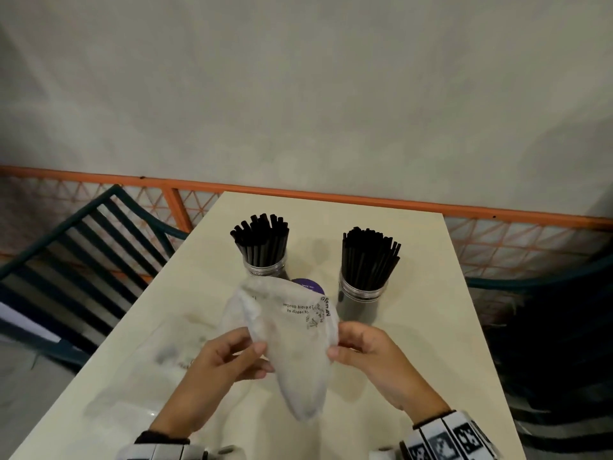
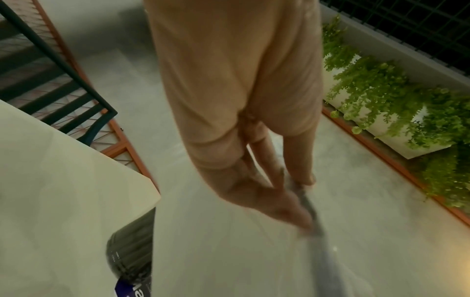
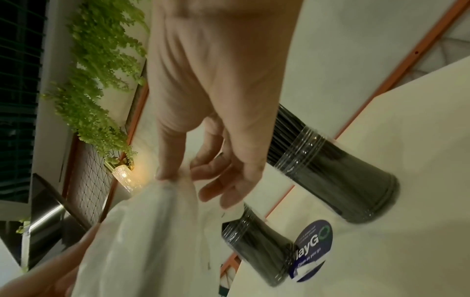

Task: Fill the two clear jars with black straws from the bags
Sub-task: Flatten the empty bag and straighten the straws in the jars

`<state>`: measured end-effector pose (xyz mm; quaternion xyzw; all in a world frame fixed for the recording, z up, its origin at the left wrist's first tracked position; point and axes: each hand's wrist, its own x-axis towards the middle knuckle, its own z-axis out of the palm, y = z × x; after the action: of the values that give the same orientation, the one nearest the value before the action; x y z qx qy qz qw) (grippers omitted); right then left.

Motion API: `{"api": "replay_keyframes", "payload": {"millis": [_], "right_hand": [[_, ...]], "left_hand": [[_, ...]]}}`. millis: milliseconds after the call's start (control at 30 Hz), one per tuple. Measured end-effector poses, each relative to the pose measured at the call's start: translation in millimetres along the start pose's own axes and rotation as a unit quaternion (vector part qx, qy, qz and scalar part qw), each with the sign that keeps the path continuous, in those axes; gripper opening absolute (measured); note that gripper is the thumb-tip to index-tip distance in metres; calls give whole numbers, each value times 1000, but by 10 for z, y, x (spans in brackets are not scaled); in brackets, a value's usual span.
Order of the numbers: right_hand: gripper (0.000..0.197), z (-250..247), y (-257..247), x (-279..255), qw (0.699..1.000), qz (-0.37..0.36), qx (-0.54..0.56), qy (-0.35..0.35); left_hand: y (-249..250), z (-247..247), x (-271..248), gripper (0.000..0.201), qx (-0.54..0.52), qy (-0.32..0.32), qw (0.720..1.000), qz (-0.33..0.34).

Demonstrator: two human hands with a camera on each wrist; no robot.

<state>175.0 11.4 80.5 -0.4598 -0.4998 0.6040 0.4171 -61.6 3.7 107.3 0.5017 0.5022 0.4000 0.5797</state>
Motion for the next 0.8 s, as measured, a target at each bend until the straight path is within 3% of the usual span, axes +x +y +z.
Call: {"api": "replay_keyframes", "payload": {"millis": [67,133,200,233,300,400,433,500,533,600,700,733,800], "right_hand": [[27,106,9,-25,1000,17,12,8],[19,209,22,-33,999,20,5,41],[15,263,32,-7,987,-1,-71,146],[21,263,56,14,969,-18,-118,215],[37,287,76,58,935,-42,-168,311],[33,436,104,136,933,-34,-183,306],[24,487,95,156,949,-19,-165,267],[13,568,49,174,988,30,-41,147],[20,575,38,175,994,54,47,81],[35,584,-2,133,978,86,190,-9],[51,619,-27,89,956,114,264,-56],[54,643,-30,92,961,113,248,-54],[50,738,-38,122,982,99,158,-30]], "left_hand": [[-3,-14,-24,52,45,14,999,19],[-19,-39,-38,51,51,45,998,18],[-29,-109,-51,32,70,113,990,42],[-43,-161,-51,27,105,165,979,61],[-69,-286,-50,38,194,259,941,95],[-129,-460,-48,33,274,321,900,108],[-151,-534,-38,28,268,305,908,102],[-153,-699,-68,24,214,220,950,58],[-130,-778,-91,23,172,167,970,33],[-41,-916,-152,19,68,75,995,-13],[61,-1138,-201,25,-49,8,998,-37],[82,-1223,-206,27,-49,-6,998,-27],[80,-1381,-195,55,11,-32,999,1]]}}
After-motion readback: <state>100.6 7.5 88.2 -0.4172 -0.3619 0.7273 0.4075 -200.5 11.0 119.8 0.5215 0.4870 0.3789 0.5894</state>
